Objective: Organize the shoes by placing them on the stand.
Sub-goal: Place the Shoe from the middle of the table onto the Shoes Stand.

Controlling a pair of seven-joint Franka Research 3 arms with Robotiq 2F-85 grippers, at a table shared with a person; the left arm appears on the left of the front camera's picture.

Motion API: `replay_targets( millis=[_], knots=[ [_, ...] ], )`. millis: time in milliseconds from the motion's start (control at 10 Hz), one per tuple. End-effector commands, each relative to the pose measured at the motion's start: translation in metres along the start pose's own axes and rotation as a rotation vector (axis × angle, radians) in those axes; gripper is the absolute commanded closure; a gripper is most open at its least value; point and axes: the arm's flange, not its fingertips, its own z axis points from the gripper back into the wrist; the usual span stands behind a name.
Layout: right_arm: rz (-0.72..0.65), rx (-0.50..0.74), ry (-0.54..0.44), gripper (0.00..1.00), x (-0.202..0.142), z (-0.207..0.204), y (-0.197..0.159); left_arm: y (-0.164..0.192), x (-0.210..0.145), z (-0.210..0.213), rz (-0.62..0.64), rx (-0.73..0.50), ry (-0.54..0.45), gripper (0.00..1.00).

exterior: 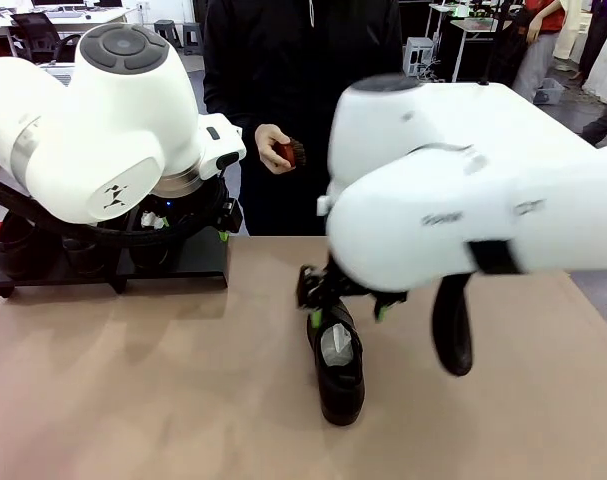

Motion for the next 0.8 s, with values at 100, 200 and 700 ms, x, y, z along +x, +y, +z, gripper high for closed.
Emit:
replay_targets(
  millis=[100,200,700],
  knots=[
    [-0.192,0.064,-0.003,0.00,0.023,0.007,-0.132,-0.021,-0.006,0.012,0.006,-0.001,0.019,0.02],
    [-0.267,0.063,0.015,0.00,0.028,0.000,-0.165,-0.041,-0.013,0.024,0.042,0.000,0.079,0.02],
    [-0.458,0.023,0.054,0.00,0.030,-0.017,-0.254,-0.131,-0.053,0.025,0.121,-0.207,0.388,0.02]
  ],
)
